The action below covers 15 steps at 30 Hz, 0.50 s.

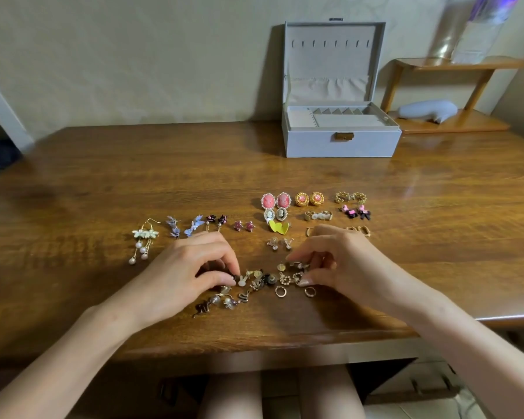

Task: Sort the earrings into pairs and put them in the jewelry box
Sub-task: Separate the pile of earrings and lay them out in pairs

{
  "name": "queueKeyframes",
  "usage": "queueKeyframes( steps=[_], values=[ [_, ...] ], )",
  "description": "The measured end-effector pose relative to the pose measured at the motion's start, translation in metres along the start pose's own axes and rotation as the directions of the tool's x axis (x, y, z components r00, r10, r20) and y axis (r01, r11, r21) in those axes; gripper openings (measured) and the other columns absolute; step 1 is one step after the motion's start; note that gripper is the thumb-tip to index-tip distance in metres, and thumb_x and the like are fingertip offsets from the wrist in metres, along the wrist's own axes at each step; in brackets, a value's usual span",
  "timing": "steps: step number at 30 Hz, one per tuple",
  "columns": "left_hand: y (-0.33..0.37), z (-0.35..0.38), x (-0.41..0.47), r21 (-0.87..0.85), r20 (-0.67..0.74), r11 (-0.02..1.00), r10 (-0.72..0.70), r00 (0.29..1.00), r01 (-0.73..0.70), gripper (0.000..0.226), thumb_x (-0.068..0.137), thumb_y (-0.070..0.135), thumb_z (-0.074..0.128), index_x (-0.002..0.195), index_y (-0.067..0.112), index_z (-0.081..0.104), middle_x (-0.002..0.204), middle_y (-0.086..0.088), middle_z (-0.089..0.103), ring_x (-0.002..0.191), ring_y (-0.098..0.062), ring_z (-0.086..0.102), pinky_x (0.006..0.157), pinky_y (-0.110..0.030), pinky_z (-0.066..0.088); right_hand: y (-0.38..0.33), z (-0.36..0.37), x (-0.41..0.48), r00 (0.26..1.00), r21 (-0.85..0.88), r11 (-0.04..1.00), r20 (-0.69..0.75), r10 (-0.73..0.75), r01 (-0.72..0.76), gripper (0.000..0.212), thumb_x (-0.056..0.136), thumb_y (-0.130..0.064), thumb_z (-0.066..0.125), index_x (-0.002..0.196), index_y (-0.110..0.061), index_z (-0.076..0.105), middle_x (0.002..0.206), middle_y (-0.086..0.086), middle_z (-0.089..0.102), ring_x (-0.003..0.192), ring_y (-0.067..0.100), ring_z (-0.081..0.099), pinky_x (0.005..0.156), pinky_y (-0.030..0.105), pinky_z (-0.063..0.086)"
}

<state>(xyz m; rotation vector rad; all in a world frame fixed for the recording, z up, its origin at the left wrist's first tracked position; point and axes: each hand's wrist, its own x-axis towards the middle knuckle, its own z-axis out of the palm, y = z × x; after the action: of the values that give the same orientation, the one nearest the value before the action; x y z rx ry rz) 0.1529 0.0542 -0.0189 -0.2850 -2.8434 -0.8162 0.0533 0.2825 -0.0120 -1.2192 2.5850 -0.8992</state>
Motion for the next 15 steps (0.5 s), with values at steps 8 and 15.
queueKeyframes(
  steps=[8,15],
  values=[
    [-0.002,-0.005,0.000,-0.021,-0.065,1.000,-0.004,0.998,0.003,0.014,0.079,0.011,0.067,0.075,0.024,0.064,0.085,0.015,0.062,0.091,-0.002,0.057,0.079,-0.012,0.044,0.001,-0.009,0.002,0.999,0.026,1.000,-0.034,-0.015,0.016,0.032,0.073,-0.017,0.077,0.101,-0.029,0.070,0.090,-0.014,0.057,0.079,0.001,0.058,0.069,0.012,0.046],
    [-0.001,-0.014,-0.002,-0.109,-0.142,0.990,-0.110,0.984,0.095,0.005,0.081,0.021,0.061,0.082,0.025,0.064,0.088,0.014,0.065,0.093,0.001,0.058,0.079,-0.007,0.040,-0.012,-0.002,0.006,0.978,0.019,0.978,-0.023,-0.208,0.209,0.026,0.074,-0.020,0.077,0.098,-0.028,0.072,0.092,-0.010,0.059,0.079,-0.001,0.053,0.066,0.006,0.038]
  ],
)
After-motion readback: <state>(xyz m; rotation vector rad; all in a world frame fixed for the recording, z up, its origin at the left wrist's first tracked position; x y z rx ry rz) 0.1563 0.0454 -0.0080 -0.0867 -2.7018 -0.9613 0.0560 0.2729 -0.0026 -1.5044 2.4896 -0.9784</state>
